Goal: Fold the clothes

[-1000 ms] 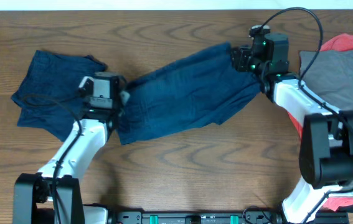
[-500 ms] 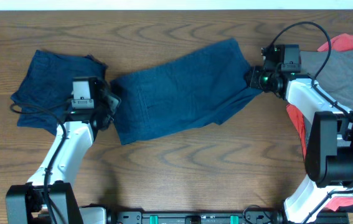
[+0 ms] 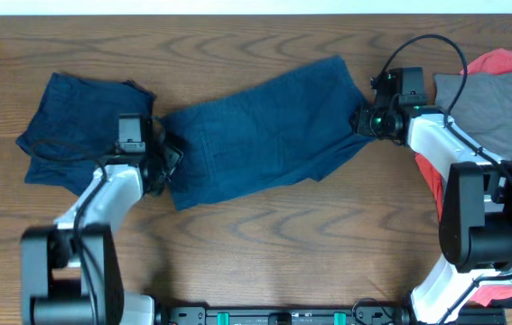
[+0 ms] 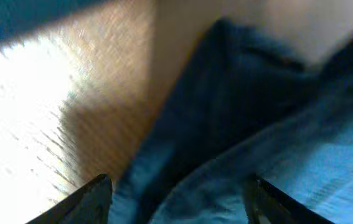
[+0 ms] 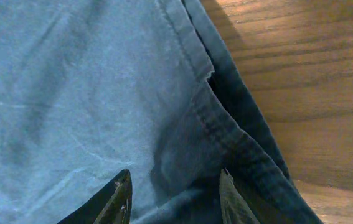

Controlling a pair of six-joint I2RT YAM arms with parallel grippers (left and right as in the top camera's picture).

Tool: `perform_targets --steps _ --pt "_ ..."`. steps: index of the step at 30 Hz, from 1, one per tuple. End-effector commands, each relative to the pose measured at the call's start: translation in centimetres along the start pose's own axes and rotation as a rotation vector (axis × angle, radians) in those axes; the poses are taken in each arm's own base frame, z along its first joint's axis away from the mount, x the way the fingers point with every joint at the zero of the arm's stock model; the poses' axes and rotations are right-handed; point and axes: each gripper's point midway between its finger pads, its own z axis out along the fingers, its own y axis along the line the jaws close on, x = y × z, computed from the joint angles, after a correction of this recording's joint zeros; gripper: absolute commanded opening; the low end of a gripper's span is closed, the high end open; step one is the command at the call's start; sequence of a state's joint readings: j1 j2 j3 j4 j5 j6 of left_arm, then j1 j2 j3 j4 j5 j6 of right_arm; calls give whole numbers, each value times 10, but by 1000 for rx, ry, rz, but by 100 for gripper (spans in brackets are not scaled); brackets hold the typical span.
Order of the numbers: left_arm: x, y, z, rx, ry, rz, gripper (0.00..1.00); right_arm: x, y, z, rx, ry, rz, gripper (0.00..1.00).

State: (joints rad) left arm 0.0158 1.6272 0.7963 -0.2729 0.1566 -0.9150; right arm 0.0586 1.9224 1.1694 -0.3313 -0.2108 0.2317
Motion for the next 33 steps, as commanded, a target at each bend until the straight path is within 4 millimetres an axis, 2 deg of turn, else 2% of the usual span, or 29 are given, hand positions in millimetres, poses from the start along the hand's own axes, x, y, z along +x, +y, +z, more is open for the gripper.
perform_targets --steps 1,4,6,10,12,14,19,23,27,28,29,32,33 --pt "12 8 14 -30 67 11 74 12 -7 14 50 43 -25 44" --pt "20 8 19 -20 111 7 77 30 -15 22 75 111 -15 39" --pt "26 4 19 3 149 6 77 44 -29 23 140 161 -5 36" --pt "41 -6 16 63 234 8 77 66 -76 4 428 214 138 33" --pt "43 -8 15 75 248 26 77 76 -91 -5 513 236 194 32" --pt "46 -10 15 89 261 56 77 83 -94 -10 530 268 206 29" --pt "56 -17 15 104 268 139 77 88 -90 -16 533 289 196 30" --pt "61 -29 17 131 245 197 77 76 -81 -29 513 246 188 33" --pt "59 -32 19 121 200 227 77 54 -68 -54 477 158 174 37" --pt "60 -33 19 121 200 231 72 49 -63 -60 454 140 161 37" --pt "61 -33 19 124 200 237 62 44 -55 -66 422 121 147 37" --pt "62 -34 19 127 203 242 20 30 -31 -83 307 66 112 35" --pt "62 -34 19 129 202 245 10 27 -21 -87 255 54 100 34"
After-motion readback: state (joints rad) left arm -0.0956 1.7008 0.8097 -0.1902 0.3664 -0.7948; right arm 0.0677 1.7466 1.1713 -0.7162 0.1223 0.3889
